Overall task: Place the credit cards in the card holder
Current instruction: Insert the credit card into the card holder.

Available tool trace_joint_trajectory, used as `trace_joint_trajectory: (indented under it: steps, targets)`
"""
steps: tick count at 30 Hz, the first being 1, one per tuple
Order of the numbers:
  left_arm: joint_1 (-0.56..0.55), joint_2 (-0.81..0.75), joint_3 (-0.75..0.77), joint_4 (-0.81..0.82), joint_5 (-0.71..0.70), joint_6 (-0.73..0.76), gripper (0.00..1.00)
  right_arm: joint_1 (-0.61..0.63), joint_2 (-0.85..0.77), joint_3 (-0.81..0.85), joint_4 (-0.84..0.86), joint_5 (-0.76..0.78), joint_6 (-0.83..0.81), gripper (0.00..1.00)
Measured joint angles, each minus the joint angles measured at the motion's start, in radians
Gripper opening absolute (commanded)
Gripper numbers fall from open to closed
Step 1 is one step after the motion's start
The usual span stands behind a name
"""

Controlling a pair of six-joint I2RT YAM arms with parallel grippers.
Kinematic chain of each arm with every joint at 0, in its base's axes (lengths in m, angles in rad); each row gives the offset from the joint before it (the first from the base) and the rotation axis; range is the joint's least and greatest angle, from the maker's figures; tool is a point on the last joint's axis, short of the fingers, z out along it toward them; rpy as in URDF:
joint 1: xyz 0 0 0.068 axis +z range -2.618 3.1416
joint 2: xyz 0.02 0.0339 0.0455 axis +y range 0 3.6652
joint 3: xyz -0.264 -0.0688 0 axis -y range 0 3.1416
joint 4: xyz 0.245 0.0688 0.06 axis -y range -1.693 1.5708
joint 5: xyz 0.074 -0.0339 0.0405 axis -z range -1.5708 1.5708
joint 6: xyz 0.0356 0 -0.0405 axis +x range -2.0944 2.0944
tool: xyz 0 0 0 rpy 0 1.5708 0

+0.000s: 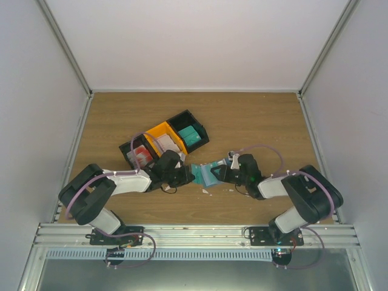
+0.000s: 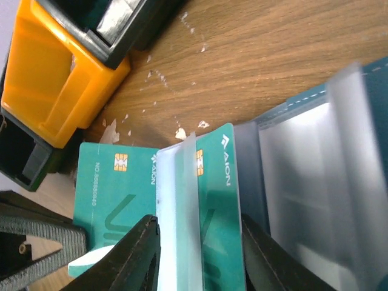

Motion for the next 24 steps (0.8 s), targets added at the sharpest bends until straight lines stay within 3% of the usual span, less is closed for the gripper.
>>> trace_joint_trajectory:
  steps: [4, 7, 17, 24]
  targets:
    - [-0.008, 0.003, 0.000, 0.012, 0.012, 0.002, 0.00, 0.027, -0.058, 0.006, -0.089, 0.054, -0.019, 0.55]
    - [-0.013, 0.011, 0.000, 0.022, 0.017, 0.003, 0.00, 0.051, -0.082, 0.017, -0.134, 0.098, -0.027, 0.61]
    - [-0.013, 0.026, 0.000, 0.037, 0.027, 0.017, 0.00, 0.175, -0.074, 0.121, -0.294, 0.301, -0.071, 0.65]
    - [-0.014, 0.026, 0.000, 0.036, 0.026, 0.029, 0.00, 0.200, -0.087, 0.186, -0.443, 0.383, -0.130, 0.76]
